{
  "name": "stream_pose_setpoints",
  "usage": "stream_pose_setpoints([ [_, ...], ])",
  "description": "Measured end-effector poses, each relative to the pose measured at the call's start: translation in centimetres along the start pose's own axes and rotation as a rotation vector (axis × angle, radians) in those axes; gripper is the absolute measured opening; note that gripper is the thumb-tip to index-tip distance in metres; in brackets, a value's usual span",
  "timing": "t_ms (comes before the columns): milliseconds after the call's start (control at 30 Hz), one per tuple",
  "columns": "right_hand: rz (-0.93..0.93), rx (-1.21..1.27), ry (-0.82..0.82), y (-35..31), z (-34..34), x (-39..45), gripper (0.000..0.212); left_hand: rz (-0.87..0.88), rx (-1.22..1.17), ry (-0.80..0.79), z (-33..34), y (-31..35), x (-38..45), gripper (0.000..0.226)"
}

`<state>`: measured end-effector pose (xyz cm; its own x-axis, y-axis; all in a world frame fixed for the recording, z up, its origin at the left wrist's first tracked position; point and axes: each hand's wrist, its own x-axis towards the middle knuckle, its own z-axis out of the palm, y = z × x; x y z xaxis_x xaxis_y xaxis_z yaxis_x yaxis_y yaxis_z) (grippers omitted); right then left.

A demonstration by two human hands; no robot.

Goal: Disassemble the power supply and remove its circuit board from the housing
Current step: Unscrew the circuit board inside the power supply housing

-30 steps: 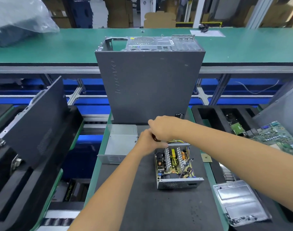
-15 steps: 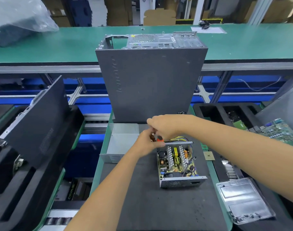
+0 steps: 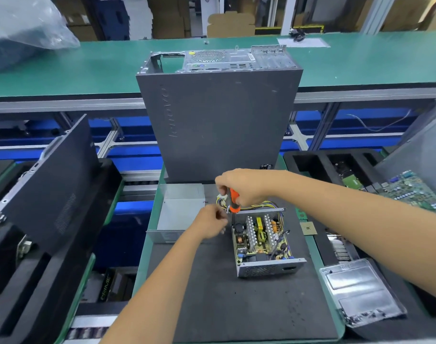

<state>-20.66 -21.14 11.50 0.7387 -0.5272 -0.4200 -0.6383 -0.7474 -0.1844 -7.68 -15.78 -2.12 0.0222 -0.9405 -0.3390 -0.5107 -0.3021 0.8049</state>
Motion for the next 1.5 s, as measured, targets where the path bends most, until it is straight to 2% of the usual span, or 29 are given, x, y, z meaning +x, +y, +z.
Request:
stream_pose_setpoints([
  [100,0.014,0.061,0.030,0.2,0.5,-0.2,0.027,-0.088,0.095,0.095,1.3,0.2,0.3,0.018],
  [200,0.133,-0.083,0.085,0.1,1.1,0.1,0.030,-0.149,0.168,0.096,2.7,0.6,0.8,0.020],
  [267,0.162,-0.144,0.093,-0.2,1.1,0.4,0.027,-0.209,0.108,0.096,3.4,-0.1,0.9,0.013],
  [333,0.095,-0.106,0.095,-0.3,1.2,0.5,0.019,-0.268,0.026,0.113,3.7,-1.1,0.8,0.010],
  [433,0.010,0.030,0.085,-0.1,0.8,0.0,0.022,-0.232,-0.062,0.111,4.2,-2.4,1.1,0.023],
  [533,0.032,0.078,0.089,0.2,0.9,-0.5,0.025,-0.184,-0.071,0.124,4.7,-2.9,0.9,0.031],
  [600,0.096,0.023,0.122,0.2,1.0,-0.6,0.020,-0.136,-0.077,0.151,4.8,-3.1,0.8,0.031],
  [667,0.148,-0.073,0.149,0.1,1.1,-0.6,0.025,-0.130,-0.137,0.161,4.7,-3.1,0.9,0.028],
  [733,0.139,-0.106,0.150,-0.2,1.2,-0.3,0.024,-0.139,-0.179,0.166,4.5,-3.0,0.8,0.026],
  [867,0.102,-0.048,0.076,-0.3,1.0,-0.1,0.015,-0.138,-0.204,0.129,4.5,-2.9,0.8,0.025],
  [1067,0.075,0.004,0.032,0.1,0.6,-0.2,0.027,-0.122,-0.243,0.139,4.6,-3.2,0.6,0.023],
  [1233,0.004,0.009,0.064,0.0,0.6,-0.2,0.016,-0.187,-0.322,0.114,4.8,-2.8,0.7,0.022],
  [1433,0.030,-0.025,0.088,0.3,0.9,0.1,0.005,-0.252,-0.417,0.101,4.8,-2.8,0.8,0.015],
  [1500,0.092,-0.049,0.096,0.3,1.0,0.1,0.014,-0.312,-0.505,0.114,4.8,-2.5,0.9,0.012],
])
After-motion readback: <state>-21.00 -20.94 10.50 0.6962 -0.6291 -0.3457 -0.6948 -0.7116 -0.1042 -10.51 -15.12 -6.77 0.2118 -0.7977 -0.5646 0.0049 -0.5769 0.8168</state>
